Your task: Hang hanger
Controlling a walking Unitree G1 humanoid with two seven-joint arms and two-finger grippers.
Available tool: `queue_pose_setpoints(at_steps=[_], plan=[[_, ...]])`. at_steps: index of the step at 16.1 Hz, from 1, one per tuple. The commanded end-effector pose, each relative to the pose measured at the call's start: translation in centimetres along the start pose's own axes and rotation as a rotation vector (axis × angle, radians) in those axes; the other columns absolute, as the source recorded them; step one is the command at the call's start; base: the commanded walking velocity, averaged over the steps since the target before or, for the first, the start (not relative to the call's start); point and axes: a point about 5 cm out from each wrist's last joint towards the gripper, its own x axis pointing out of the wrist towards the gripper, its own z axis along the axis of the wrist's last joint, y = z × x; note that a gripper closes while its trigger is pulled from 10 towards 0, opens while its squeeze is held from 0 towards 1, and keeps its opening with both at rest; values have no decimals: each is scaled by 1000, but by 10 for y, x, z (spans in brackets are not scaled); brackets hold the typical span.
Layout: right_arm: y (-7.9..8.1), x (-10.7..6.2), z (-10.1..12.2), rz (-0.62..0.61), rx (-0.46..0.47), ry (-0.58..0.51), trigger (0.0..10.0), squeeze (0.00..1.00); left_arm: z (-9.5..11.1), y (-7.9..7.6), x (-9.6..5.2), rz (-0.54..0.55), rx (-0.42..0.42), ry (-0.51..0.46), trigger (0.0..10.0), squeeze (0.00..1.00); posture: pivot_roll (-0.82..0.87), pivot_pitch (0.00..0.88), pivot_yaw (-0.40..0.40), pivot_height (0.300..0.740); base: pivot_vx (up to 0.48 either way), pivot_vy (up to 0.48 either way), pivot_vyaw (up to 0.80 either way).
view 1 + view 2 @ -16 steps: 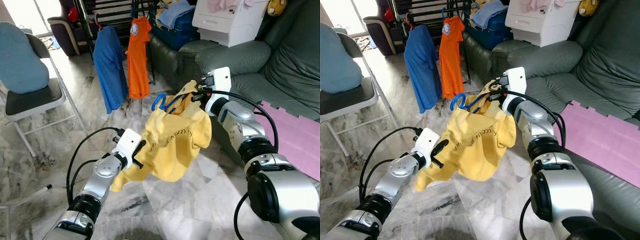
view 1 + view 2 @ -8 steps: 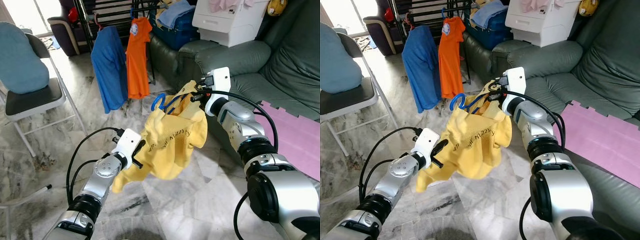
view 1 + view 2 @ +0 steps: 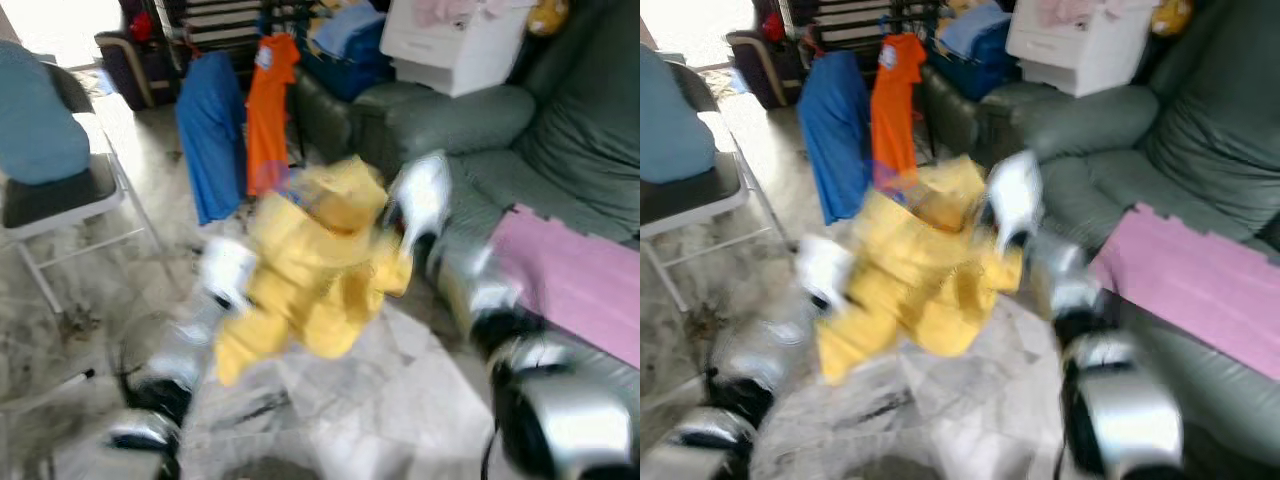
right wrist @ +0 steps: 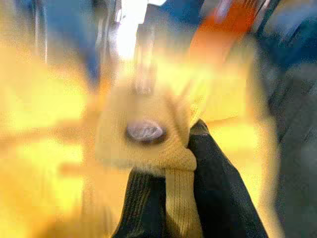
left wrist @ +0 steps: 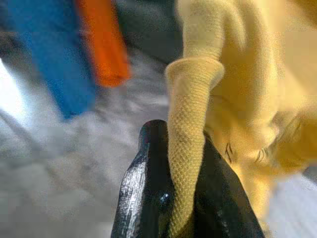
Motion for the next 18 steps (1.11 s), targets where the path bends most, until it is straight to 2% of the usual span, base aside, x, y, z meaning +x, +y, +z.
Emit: queue_pose_setpoints(at_steps=[1,3,6,7,8,9,12,13,14,15,16,17,18], plan=[[-5,5,24,-31,-42,-80,0,0,15,25,-3,135,-73,-71,0,0,-62,0,0,740,0,0,0],[7,9,24,6,-28,-95,0,0,12,42,-11,219,-110,-78,0,0,-52,0,-3,740,0,0,0],[21,12,19,35,-34,-113,0,0,-2,47,-23,234,-82,-32,0,0,-35,0,-10,740,0,0,0],[28,12,19,80,-26,-121,0,0,-15,47,-30,252,-87,14,0,0,-33,0,-13,740,0,0,0],[37,12,14,156,-21,-110,0,0,-22,46,-34,264,-98,32,0,0,-33,0,-18,740,0,0,0],[54,7,3,311,-42,-68,0,0,-28,43,-35,283,-97,64,0,0,-33,0,-22,740,0,0,0],[76,-10,-25,553,-92,51,0,0,-21,29,-29,242,-137,51,549,0,-40,0,-24,740,0,0,0],[80,-20,-35,629,-194,96,10000,0,-16,21,-26,207,-149,32,902,0,-41,0,-18,740,0,0,0],[77,-23,-35,633,-272,102,10000,0,-13,19,-24,184,-139,24,392,0,-42,0,-16,740,0,0,0],[66,-24,-29,588,-347,91,10000,239,-12,18,-24,163,-115,16,0,0,-46,0,-11,740,0,0,0],[60,-24,-27,567,-355,92,10000,1000,-14,19,-24,163,-109,26,0,0,-51,0,-8,740,0,0,0],[50,-27,-22,522,-403,82,10000,1000,-20,20,-26,166,-126,46,0,0,-58,0,-1,740,0,0,0],[48,-27,-20,510,-382,64,10000,1000,-22,20,-28,167,-126,47,0,0,-57,0,1,740,0,0,0]])
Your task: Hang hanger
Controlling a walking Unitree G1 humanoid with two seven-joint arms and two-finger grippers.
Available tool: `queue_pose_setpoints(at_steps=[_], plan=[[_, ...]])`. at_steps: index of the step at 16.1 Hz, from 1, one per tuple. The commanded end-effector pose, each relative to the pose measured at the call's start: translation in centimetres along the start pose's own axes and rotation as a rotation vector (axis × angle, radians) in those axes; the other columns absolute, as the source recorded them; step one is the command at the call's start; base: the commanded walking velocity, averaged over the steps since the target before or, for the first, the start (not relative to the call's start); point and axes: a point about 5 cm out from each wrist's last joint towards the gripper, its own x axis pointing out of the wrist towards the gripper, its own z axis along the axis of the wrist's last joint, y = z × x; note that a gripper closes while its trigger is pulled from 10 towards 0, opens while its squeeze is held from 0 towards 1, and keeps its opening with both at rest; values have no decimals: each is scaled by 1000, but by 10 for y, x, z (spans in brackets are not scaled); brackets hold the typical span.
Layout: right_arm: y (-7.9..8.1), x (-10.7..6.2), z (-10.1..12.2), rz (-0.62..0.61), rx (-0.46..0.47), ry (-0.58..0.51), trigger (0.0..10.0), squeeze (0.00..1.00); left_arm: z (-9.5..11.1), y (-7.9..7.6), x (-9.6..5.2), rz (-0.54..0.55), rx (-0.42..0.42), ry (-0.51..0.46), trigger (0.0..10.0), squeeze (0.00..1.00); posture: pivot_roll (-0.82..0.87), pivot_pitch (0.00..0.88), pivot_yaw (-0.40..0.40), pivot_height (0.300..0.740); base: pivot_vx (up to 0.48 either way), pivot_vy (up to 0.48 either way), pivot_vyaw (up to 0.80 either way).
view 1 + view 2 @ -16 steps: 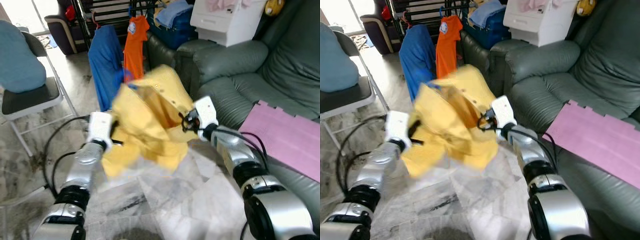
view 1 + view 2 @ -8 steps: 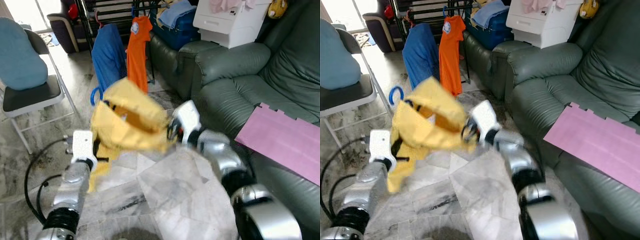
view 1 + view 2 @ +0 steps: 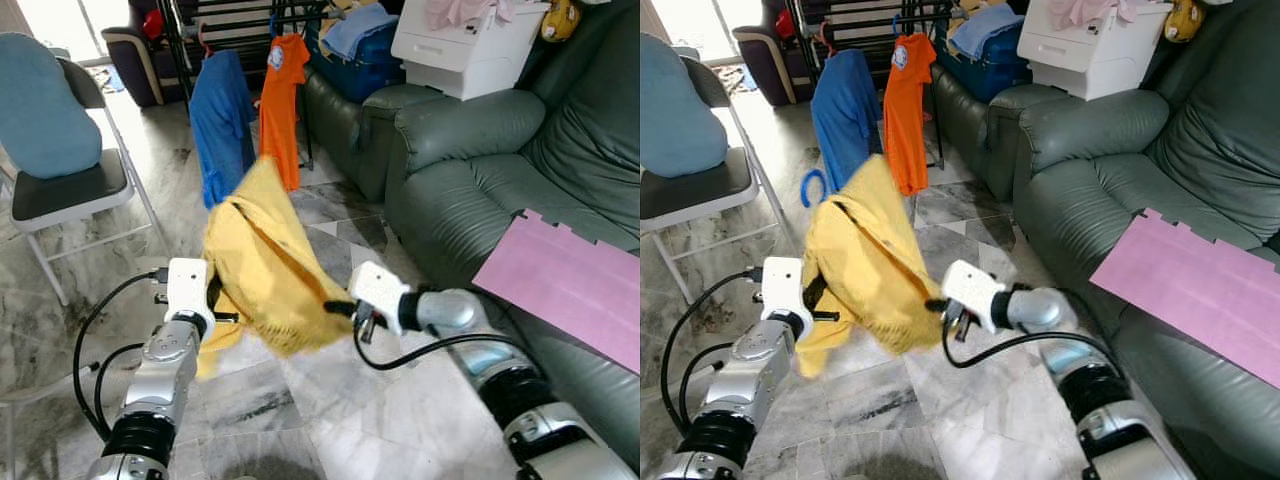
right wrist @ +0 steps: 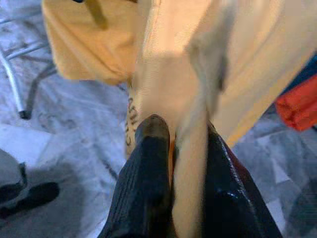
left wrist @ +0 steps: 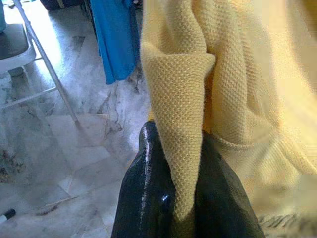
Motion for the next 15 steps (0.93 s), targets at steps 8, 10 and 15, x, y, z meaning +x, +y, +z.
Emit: queue_pose_setpoints(at_steps=[8,10,15], plan=[[-14,-13,12,-44,7,-130,10000,1000,-17,24,-18,-154,116,10,0,0,-36,0,14,740,0,0,0],[-10,-16,13,44,-48,-127,10000,1000,-23,22,-25,-301,218,21,0,0,-38,0,17,740,0,0,0],[-37,-41,15,99,-340,24,10000,1000,-22,12,-40,-654,486,17,0,0,-41,0,14,740,0,0,0]])
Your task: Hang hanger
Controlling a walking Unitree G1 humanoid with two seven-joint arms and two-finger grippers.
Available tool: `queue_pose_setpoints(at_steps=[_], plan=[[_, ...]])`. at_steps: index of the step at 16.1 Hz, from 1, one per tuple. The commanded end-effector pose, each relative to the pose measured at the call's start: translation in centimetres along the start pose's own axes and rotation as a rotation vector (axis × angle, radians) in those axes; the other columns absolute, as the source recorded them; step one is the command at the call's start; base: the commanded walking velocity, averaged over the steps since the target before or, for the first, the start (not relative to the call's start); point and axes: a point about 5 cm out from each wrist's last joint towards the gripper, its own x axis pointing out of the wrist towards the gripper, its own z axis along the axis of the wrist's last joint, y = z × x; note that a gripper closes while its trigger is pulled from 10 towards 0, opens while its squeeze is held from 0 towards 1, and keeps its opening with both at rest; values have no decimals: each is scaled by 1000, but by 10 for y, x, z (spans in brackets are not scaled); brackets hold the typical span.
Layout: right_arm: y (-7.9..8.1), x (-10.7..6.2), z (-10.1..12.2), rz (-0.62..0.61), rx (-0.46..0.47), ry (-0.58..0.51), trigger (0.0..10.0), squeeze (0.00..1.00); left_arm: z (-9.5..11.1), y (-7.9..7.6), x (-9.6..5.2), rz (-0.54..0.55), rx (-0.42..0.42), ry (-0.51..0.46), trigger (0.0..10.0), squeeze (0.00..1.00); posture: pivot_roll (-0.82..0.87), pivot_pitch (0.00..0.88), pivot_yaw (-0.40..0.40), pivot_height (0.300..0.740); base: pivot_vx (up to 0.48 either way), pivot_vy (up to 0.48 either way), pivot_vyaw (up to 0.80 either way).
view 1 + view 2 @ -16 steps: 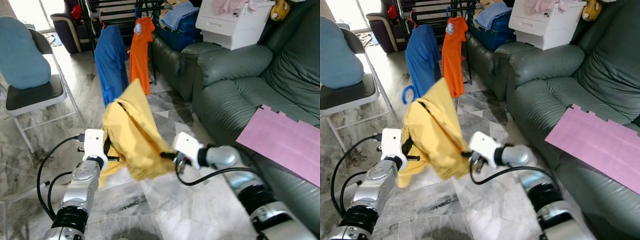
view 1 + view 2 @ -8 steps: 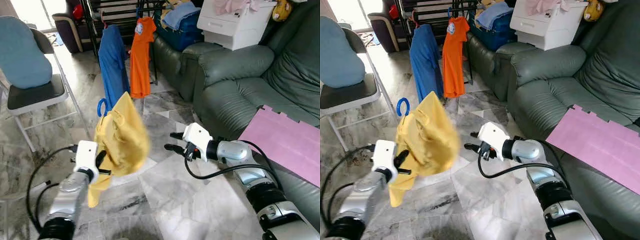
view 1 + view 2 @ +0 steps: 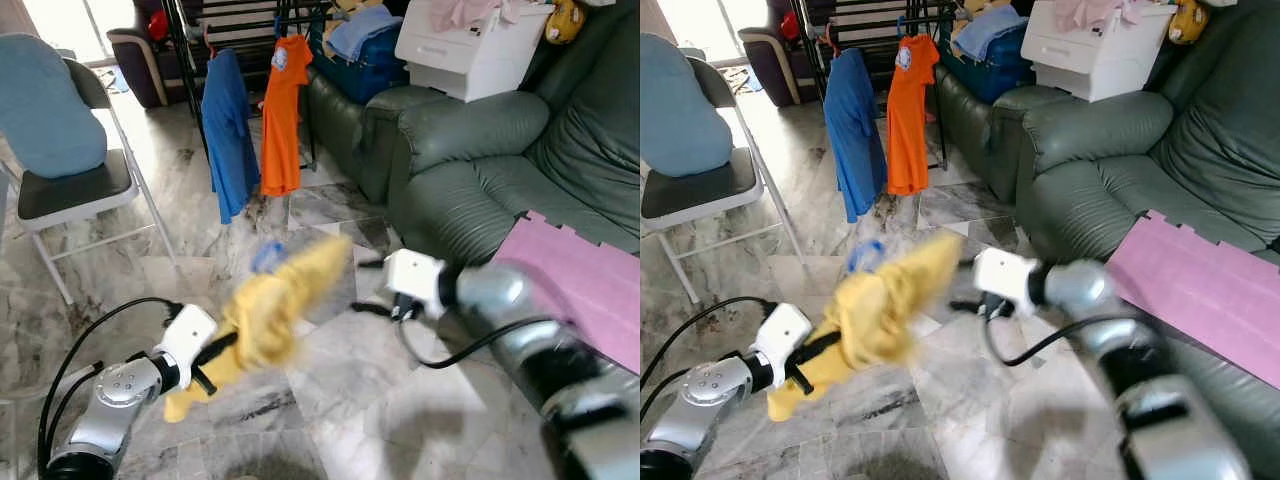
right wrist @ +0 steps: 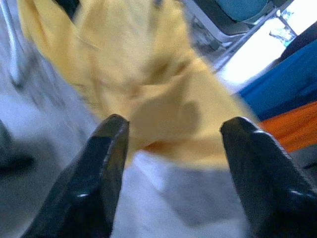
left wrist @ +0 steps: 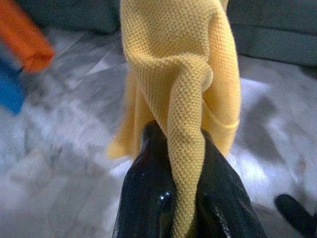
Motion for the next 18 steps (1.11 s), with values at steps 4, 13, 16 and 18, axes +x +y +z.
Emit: queue_pose_setpoints(at_steps=[4,13,16,18], plan=[[-1,-9,-9,96,-188,107,10000,1000,23,-3,7,-141,148,-83,0,0,-49,0,16,740,0,0,0],[-2,-2,-11,139,-133,92,10000,992,42,-19,17,-292,289,-164,0,0,-47,0,22,740,0,0,0],[4,3,-13,203,-51,82,0,0,48,-21,19,-303,302,-188,0,0,-46,0,22,740,0,0,0],[11,5,-18,274,-1,103,0,0,53,-21,20,-306,312,-206,0,0,-44,0,21,740,0,0,0]])
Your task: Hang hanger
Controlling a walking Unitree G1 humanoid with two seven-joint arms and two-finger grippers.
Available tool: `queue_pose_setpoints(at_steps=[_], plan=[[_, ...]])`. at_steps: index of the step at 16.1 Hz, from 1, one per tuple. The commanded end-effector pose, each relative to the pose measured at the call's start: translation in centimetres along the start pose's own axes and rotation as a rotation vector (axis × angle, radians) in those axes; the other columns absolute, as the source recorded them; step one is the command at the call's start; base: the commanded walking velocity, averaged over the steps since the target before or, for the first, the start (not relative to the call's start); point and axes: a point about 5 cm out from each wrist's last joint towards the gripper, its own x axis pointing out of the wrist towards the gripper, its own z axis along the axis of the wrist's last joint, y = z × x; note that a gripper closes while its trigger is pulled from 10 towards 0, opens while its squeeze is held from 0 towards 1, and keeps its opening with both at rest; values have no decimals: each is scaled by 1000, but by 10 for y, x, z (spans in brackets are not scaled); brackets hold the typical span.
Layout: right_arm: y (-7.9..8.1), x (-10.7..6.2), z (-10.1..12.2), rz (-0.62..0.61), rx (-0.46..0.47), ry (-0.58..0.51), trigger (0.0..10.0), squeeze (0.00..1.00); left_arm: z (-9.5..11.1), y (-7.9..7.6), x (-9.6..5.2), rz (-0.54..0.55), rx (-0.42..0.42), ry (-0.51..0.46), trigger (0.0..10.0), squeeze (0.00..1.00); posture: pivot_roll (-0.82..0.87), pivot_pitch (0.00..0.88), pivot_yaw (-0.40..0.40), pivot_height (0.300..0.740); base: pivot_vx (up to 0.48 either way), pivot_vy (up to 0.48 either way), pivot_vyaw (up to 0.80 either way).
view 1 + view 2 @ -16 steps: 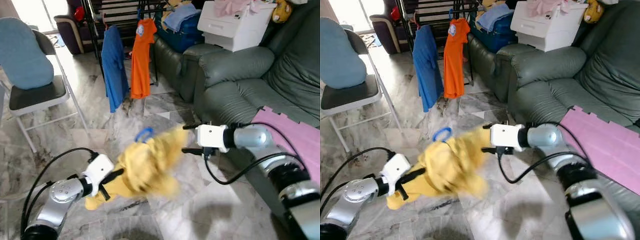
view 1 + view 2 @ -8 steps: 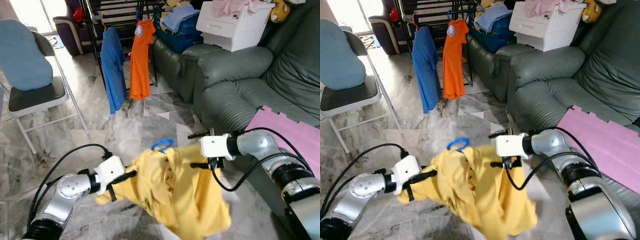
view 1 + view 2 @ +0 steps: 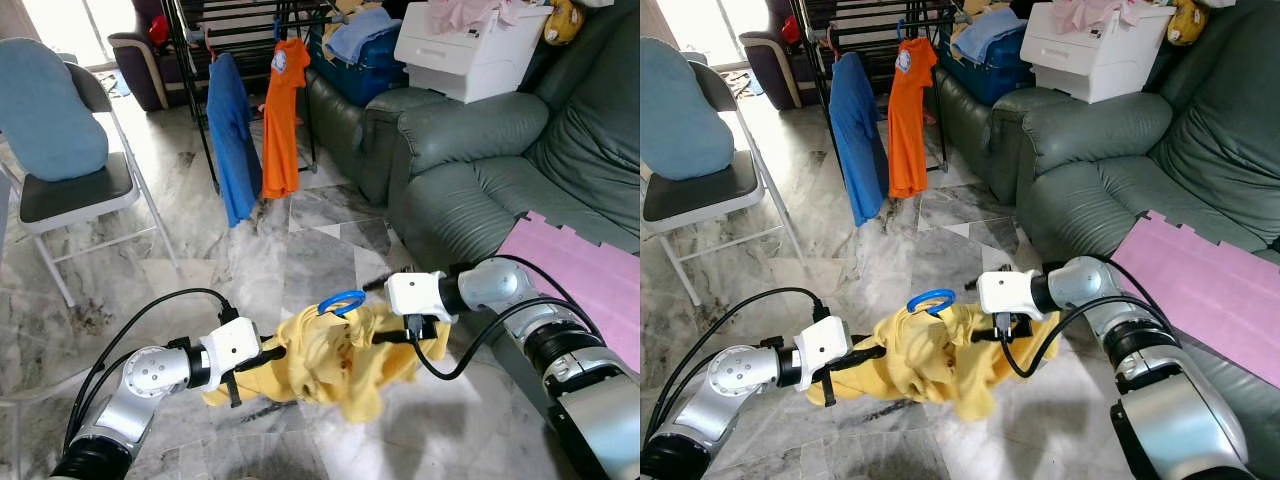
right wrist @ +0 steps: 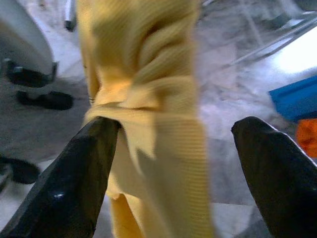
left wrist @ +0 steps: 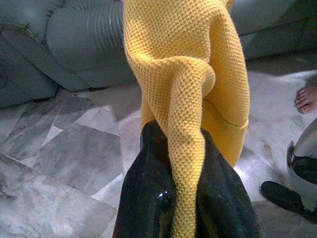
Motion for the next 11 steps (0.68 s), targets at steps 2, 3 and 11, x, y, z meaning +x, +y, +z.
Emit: queue_pose_setpoints(at_steps=[2,3,11], plan=[[-3,2,3,13,28,-13,0,0,18,10,3,7,70,-62,0,0,-39,0,18,740,0,0,0],[-3,3,3,28,40,-15,0,0,18,11,2,10,73,-63,0,0,-39,0,17,740,0,0,0],[0,-1,-1,76,78,-10,0,0,16,13,2,25,71,-61,0,0,-41,0,15,740,0,0,0]])
